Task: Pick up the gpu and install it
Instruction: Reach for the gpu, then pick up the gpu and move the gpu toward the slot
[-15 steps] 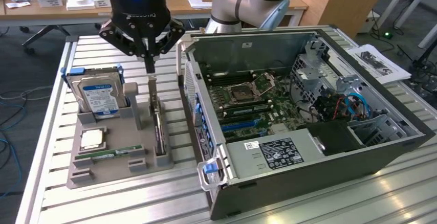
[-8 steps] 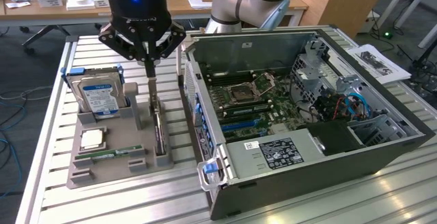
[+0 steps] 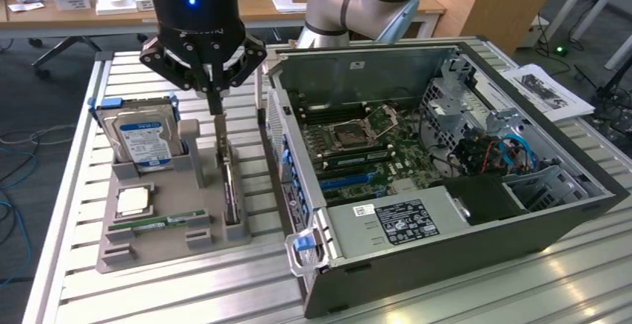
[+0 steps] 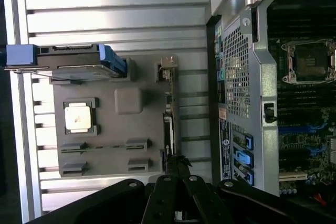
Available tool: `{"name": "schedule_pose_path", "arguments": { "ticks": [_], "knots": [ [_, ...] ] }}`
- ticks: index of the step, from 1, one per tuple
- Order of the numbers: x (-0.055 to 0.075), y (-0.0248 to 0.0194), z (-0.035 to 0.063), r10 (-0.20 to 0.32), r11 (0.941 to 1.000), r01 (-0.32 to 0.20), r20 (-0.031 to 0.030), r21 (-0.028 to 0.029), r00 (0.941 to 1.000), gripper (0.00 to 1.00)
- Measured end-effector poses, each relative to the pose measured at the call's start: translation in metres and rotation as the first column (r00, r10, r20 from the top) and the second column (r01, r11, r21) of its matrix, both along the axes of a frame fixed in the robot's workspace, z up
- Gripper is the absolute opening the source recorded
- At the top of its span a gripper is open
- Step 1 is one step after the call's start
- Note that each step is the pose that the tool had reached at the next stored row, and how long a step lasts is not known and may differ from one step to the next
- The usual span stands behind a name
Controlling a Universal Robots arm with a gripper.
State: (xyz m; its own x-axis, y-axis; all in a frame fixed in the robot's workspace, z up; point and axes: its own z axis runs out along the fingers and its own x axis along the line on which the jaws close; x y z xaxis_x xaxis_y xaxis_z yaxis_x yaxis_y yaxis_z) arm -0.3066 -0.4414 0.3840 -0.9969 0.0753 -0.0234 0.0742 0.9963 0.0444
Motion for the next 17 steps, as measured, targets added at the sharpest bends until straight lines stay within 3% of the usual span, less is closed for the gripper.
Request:
{"name": "schedule_pose_path", "arguments": {
  "ticks": [17],
  "knots": [
    [-0.0058, -0.0010, -0.0006, 0.000, 1.0000, 0.000, -0.0001, 0.0000, 1.0000, 0.11]
  ]
}}
